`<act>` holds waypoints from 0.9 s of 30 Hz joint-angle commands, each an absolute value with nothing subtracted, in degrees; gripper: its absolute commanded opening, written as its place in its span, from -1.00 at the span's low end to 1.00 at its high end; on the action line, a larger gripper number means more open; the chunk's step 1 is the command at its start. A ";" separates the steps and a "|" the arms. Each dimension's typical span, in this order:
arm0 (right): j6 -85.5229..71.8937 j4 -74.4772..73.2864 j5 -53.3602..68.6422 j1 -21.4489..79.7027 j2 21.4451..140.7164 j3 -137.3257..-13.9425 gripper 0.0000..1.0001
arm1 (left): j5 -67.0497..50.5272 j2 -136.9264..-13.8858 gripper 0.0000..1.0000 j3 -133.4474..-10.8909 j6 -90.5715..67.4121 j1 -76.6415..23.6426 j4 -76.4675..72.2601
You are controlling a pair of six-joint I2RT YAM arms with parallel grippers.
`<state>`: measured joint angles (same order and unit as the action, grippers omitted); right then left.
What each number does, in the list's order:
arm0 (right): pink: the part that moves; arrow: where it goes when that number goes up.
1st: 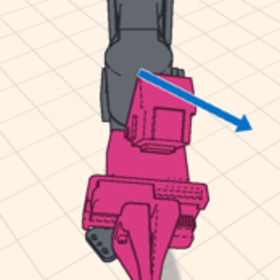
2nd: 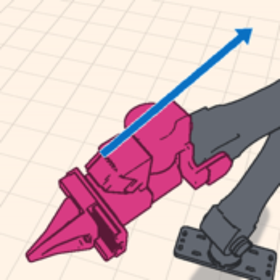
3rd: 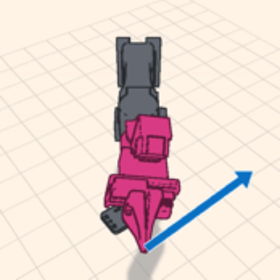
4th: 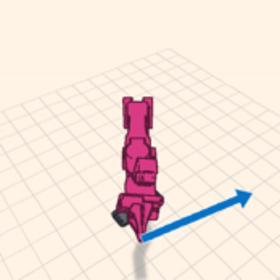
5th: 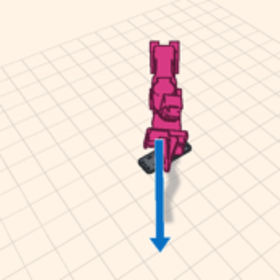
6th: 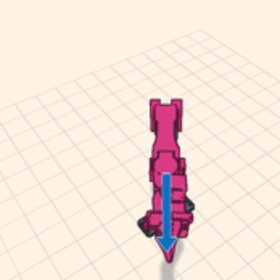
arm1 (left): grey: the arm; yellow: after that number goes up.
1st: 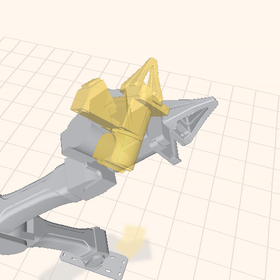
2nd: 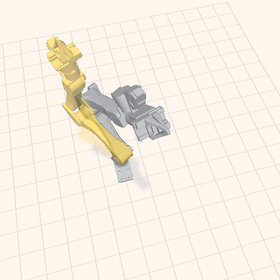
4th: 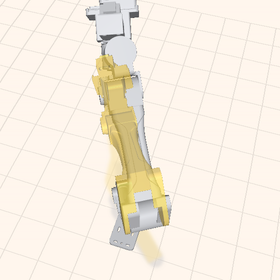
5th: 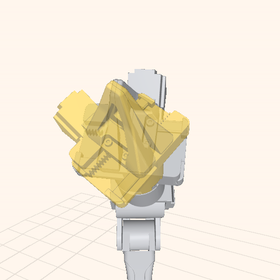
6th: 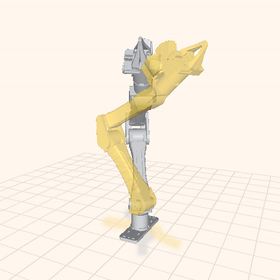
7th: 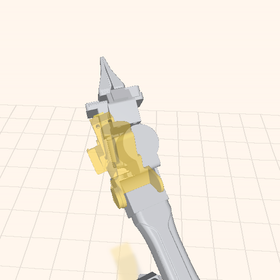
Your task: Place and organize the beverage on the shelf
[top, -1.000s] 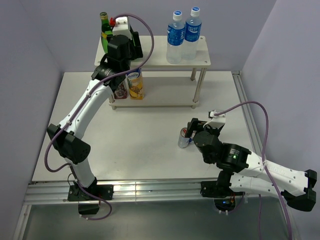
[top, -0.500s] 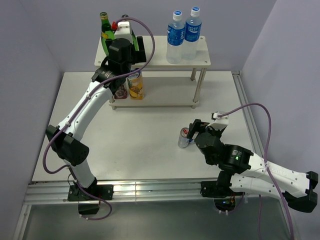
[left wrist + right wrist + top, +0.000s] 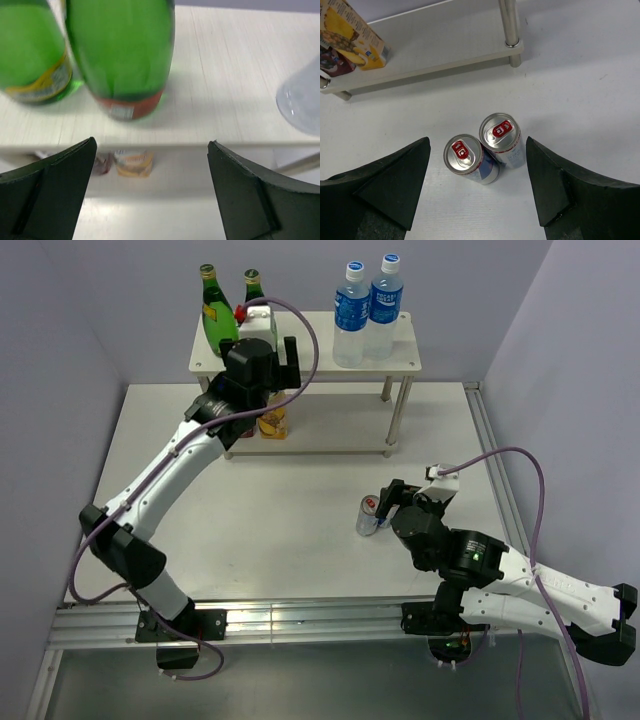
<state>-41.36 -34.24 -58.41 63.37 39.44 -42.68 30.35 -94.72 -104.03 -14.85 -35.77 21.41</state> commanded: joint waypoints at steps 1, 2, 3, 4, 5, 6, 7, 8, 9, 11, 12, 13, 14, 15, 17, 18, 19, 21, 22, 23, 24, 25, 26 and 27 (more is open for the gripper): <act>-43.07 -34.54 -59.33 63.19 39.02 -43.15 0.67 | 34.27 -86.94 0.99 -100.56 -17.23 -37.26 22.94; -42.98 -34.63 -59.33 63.28 39.11 -43.15 0.67 | 34.54 -84.14 0.99 -99.24 -17.31 -37.35 23.03; -42.98 -34.63 -58.98 63.28 39.29 -43.15 0.67 | 35.15 -82.72 0.99 -96.44 -17.66 -37.53 23.29; -43.07 -34.63 -58.89 63.19 39.37 -43.15 0.67 | 35.42 -81.23 0.99 -95.02 -17.93 -37.62 23.55; -43.15 -34.80 -58.80 63.37 39.55 -43.24 0.67 | 35.33 -78.25 0.99 -93.79 -18.28 -37.79 24.08; -43.59 -35.07 -58.62 63.28 39.72 -43.42 0.66 | 34.20 -76.66 0.99 -90.47 -18.89 -37.88 24.87; -44.12 -35.59 -58.54 63.28 40.07 -43.42 0.66 | 33.41 -74.99 0.99 -88.44 -19.42 -38.32 25.05; -44.73 -36.64 -58.54 63.28 40.08 -43.59 0.66 | 32.18 -71.49 0.99 -86.07 -20.29 -38.67 25.22; -45.61 -37.00 -58.62 63.37 40.17 -43.16 0.66 | 30.78 -69.54 0.99 -80.39 -22.22 -39.02 24.88; -46.32 -37.18 -58.36 63.28 39.64 -42.63 0.67 | 26.55 -63.92 0.99 -73.34 -24.51 -41.12 20.93; -46.75 -37.09 -58.19 63.28 39.38 -41.84 0.68 | 25.59 -62.16 0.99 -65.73 -26.61 -42.18 19.18; -47.11 -37.09 -58.27 63.28 38.94 -41.57 0.69 | 24.79 -60.49 0.99 -61.83 -27.76 -45.49 14.72; -47.54 -37.70 -58.62 63.19 38.59 -41.57 0.70 | 24.70 -57.86 0.99 -54.74 -28.90 -47.53 12.76; -48.42 -38.23 -58.88 63.28 38.50 -41.75 0.70 | 24.87 -56.79 0.98 -51.19 -31.18 -49.46 10.22; -48.95 -39.37 -59.32 63.19 38.14 -42.18 0.71 | 24.70 -54.76 0.98 -42.33 -33.48 -55.79 2.93; -49.22 -39.64 -59.24 63.02 38.23 -42.36 0.71 | 24.61 -54.58 0.97 -39.75 -34.88 -57.46 0.55; -49.39 -39.90 -58.98 62.84 38.58 -42.45 0.73 | 24.78 -54.58 0.97 -37.73 -35.50 -60.96 -2.34; -48.87 -39.64 -56.70 61.36 39.28 -42.54 0.74 | 26.19 -56.24 0.97 -32.45 -36.03 -65.62 -9.91; -48.35 -38.94 -55.73 60.65 39.55 -42.37 0.74 | 26.97 -58.25 0.97 -31.13 -36.12 -67.05 -12.80; -47.82 -37.98 -53.81 59.95 39.81 -41.93 0.74 | 26.63 -59.40 0.96 -28.50 -34.82 -68.37 -19.01; -47.64 -37.53 -53.35 58.90 39.90 -41.66 0.74 | 26.63 -60.72 0.96 -27.61 -34.54 -70.03 -21.94; -47.38 -37.01 -52.91 58.54 39.99 -41.40 0.74 | 26.46 -63.69 0.97 -27.16 -34.54 -70.57 -24.23; -47.20 -36.48 -52.65 58.45 39.90 -41.14 0.74 | 24.89 -65.29 0.97 -26.64 -33.84 -70.66 -26.43; -47.02 -36.30 -52.56 58.36 39.82 -40.96 0.74 | 24.09 -66.87 0.97 -26.63 -33.49 -70.75 -31.24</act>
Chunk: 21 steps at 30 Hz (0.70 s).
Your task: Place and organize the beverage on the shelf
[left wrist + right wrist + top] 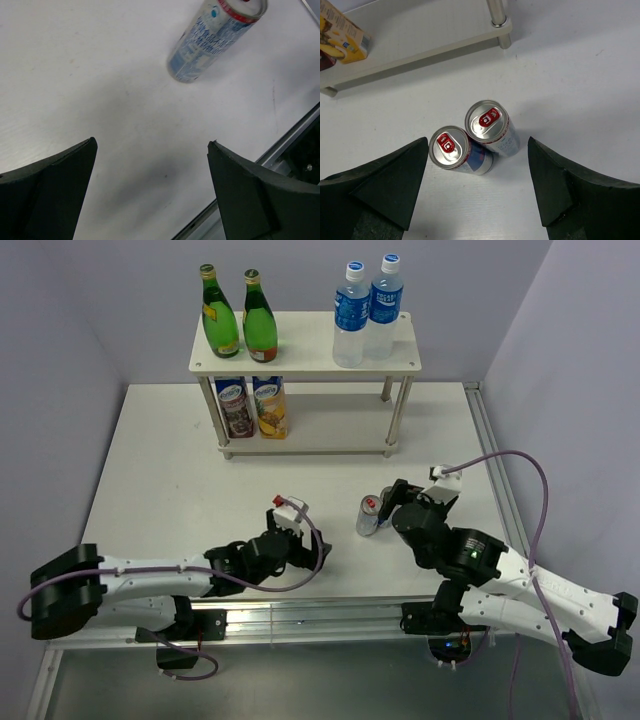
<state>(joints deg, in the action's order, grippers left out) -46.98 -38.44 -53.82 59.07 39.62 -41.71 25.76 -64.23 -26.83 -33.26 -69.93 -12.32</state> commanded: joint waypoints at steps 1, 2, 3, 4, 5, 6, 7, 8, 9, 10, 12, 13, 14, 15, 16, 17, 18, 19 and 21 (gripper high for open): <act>-46.93 -36.04 -52.56 58.27 39.73 -40.87 0.74 | 23.73 -70.28 0.97 -26.98 -33.05 -70.75 -32.85; -46.67 -35.95 -52.56 58.10 39.64 -40.78 0.74 | 23.30 -72.14 0.97 -28.20 -32.00 -70.66 -34.61; -46.58 -36.03 -52.65 58.01 39.55 -40.69 0.74 | 22.25 -75.90 0.97 -29.08 -31.47 -70.75 -36.98; -46.41 -35.95 -52.65 57.83 39.46 -40.43 0.74 | 22.06 -77.94 0.97 -30.05 -30.86 -70.75 -37.87; -46.32 -35.95 -52.73 57.83 39.38 -40.43 0.74 | 21.80 -79.96 0.96 -32.41 -29.98 -70.75 -38.40; -46.23 -35.86 -52.56 57.66 39.29 -40.17 0.74 | 21.88 -81.89 0.96 -33.48 -29.36 -70.75 -40.06; -46.14 -35.51 -52.47 57.48 39.20 -39.82 0.74 | 22.32 -85.39 0.96 -35.49 -28.66 -70.75 -40.77; -46.06 -35.51 -52.30 57.39 39.11 -39.64 0.74 | 22.76 -87.00 0.96 -36.38 -28.30 -70.75 -41.56; -46.05 -35.33 -52.29 57.31 38.94 -39.46 0.74 | 23.29 -88.49 0.96 -37.26 -27.69 -70.75 -42.44; -46.05 -35.42 -52.12 57.22 38.76 -39.03 0.74 | 23.73 -91.20 0.96 -39.01 -27.34 -70.75 -43.41; -45.88 -35.42 -52.03 57.04 38.24 -38.76 0.74 | 24.17 -93.59 0.96 -40.51 -26.55 -70.66 -44.64; -45.88 -35.59 -52.03 57.04 38.06 -38.41 0.74 | 24.52 -95.69 0.96 -42.17 -26.28 -70.66 -45.26; -45.62 -35.42 -52.03 56.95 37.88 -38.23 0.74 | 24.43 -96.76 0.96 -42.88 -25.84 -70.66 -45.70; -45.35 -35.33 -52.03 56.87 37.62 -38.15 0.74 | 24.09 -98.94 0.96 -43.76 -25.49 -70.58 -45.88; -45.09 -35.25 -52.03 56.78 37.44 -37.80 0.74 | 23.56 -100.18 0.96 -46.12 -25.31 -70.49 -45.36; -44.91 -35.07 -51.86 56.60 37.18 -37.71 0.74 | 23.38 -101.33 0.94 -47.27 -25.31 -70.49 -44.22; -44.65 -34.89 -51.68 56.34 37.00 -37.62 0.74 | 22.77 -103.43 0.94 -47.98 -25.31 -70.14 -44.56; -44.39 -34.46 -51.42 56.25 37.00 -37.53 0.74 | 22.33 -104.14 0.94 -48.95 -25.31 -70.14 -45.00; -43.95 -34.19 -51.24 56.07 36.91 -37.53 0.74 | 21.88 -105.55 0.91 -49.92 -25.66 -69.87 -45.52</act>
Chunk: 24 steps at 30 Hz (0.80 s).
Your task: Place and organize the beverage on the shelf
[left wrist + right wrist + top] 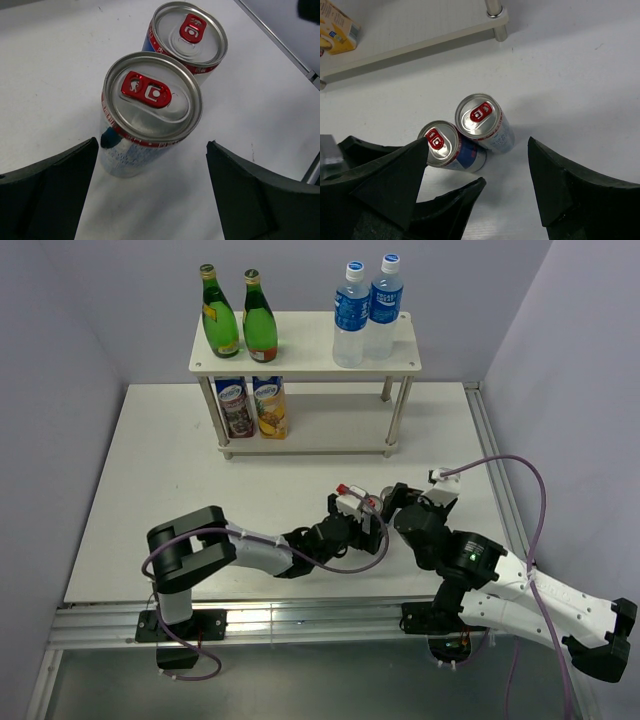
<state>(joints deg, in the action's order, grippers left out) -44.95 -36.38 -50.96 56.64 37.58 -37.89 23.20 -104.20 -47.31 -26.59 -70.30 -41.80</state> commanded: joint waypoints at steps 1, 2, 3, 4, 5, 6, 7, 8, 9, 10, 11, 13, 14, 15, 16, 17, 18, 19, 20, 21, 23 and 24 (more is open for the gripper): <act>-43.77 -33.93 -51.24 55.90 37.00 -37.53 0.74 | 21.88 -106.77 0.90 -50.79 -25.66 -69.79 -45.53; -43.51 -33.75 -51.07 55.81 37.18 -37.36 0.74 | 22.06 -107.40 0.80 -51.15 -25.66 -69.70 -45.53; -43.33 -33.58 -50.98 55.81 37.09 -37.27 0.74 | 22.23 -107.92 0.67 -51.59 -25.66 -69.61 -45.44; -42.98 -33.05 -50.89 55.55 37.09 -37.18 0.74 | 22.67 -108.71 0.52 -52.11 -25.66 -69.52 -45.27; -42.89 -32.96 -50.71 55.46 37.09 -37.09 0.74 | 22.76 -108.98 0.34 -52.38 -25.75 -69.43 -45.26; -42.80 -32.87 -50.63 55.46 37.00 -37.00 0.74 | 22.59 -109.25 0.27 -52.73 -25.66 -69.17 -44.92; -42.54 -32.52 -50.54 55.37 37.00 -36.91 0.74 | 22.50 -109.68 0.21 -53.17 -25.66 -69.00 -44.65; -42.37 -32.26 -50.45 55.20 37.00 -36.83 0.74 | 22.50 -109.69 0.05 -53.35 -25.66 -68.65 -44.65; -42.19 -32.26 -50.36 55.11 36.91 -36.65 0.74 | 21.89 -110.04 -0.05 -53.44 -25.58 -68.38 -44.56; -42.19 -31.99 -50.27 55.11 36.91 -36.65 0.74 | 21.80 -110.04 -0.16 -53.70 -25.66 -68.20 -44.30; -42.10 -31.91 -50.19 54.93 36.91 -36.48 0.74 | 21.88 -110.04 -0.38 -53.79 -25.66 -67.86 -44.04; -42.10 -31.82 -50.10 54.76 36.83 -36.48 0.74 | 22.49 -109.69 -0.62 -53.96 -25.40 -67.68 -43.16; -42.01 -31.73 -50.10 54.76 36.83 -36.47 0.74 | 23.11 -109.43 -0.84 -53.96 -25.23 -67.59 -42.72; -41.92 -31.73 -50.18 54.67 36.83 -36.47 0.74 | 24.33 -108.38 -0.91 -53.79 -24.88 -67.59 -42.45; -41.92 -31.64 -50.19 54.75 36.83 -36.47 0.74 | 25.30 -107.67 -0.97 -53.53 -24.26 -67.50 -41.49; -41.92 -31.64 -50.19 54.67 36.57 -36.39 0.74 | 25.92 -106.80 -0.99 -53.26 -24.17 -67.24 -40.96; -41.92 -31.64 -50.10 54.58 36.48 -36.39 0.74 | 26.01 -105.13 -0.99 -53.00 -23.91 -66.80 -40.44; -41.75 -31.47 -50.10 54.67 36.30 -36.21 0.73 | 26.28 -104.33 -0.99 -52.91 -23.30 -66.36 -39.47; -41.75 -31.38 -50.10 54.67 36.21 -36.12 0.74 | 26.63 -103.46 -0.99 -52.91 -22.86 -65.23 -39.20; -41.75 -31.38 -50.27 54.58 36.21 -36.12 0.74 | 26.80 -102.06 -0.99 -52.74 -22.33 -64.69 -38.94; -41.84 -31.20 -50.54 54.58 35.86 -35.95 0.74 | 27.16 -100.99 -0.99 -53.08 -21.19 -62.77 -37.97; -41.92 -31.29 -50.89 54.58 35.69 -35.95 0.73 | 27.16 -100.20 -0.99 -53.26 -20.83 -62.06 -37.88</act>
